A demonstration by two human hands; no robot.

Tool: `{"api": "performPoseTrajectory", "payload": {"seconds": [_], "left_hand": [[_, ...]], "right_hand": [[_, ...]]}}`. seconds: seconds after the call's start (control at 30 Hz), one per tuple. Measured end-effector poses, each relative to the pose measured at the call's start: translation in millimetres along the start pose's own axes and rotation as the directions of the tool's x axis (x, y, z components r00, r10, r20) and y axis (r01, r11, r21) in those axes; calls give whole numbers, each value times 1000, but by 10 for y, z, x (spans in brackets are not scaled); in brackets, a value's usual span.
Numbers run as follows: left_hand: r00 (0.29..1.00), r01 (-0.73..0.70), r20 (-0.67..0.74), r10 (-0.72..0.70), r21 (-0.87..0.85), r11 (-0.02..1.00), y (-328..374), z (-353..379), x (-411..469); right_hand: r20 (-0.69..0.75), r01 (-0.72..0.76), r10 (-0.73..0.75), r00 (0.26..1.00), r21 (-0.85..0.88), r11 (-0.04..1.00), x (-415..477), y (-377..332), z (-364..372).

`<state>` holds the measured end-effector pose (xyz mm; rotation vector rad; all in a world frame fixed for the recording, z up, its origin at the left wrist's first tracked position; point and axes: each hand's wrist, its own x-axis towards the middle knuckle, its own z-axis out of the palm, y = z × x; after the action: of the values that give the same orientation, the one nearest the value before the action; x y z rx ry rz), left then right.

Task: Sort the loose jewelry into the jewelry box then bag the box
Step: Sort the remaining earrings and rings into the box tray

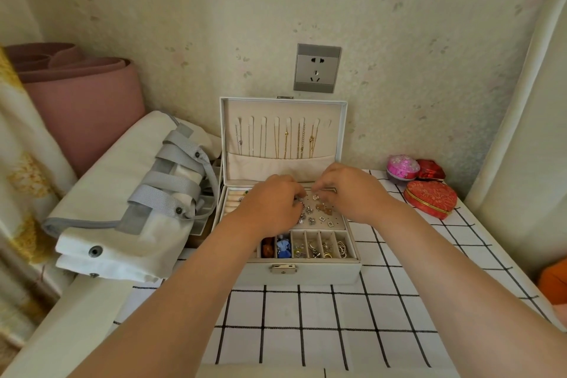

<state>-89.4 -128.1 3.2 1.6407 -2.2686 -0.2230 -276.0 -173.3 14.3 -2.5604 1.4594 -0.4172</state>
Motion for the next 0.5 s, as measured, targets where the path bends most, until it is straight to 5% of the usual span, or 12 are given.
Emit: {"api": "performPoseTrajectory", "payload": {"seconds": [0.5], "left_hand": [[994,-105,-17,104,-60,993,78,94,38]], "right_hand": [[4,-120,121,993,160,980,11,100,-22]]}}
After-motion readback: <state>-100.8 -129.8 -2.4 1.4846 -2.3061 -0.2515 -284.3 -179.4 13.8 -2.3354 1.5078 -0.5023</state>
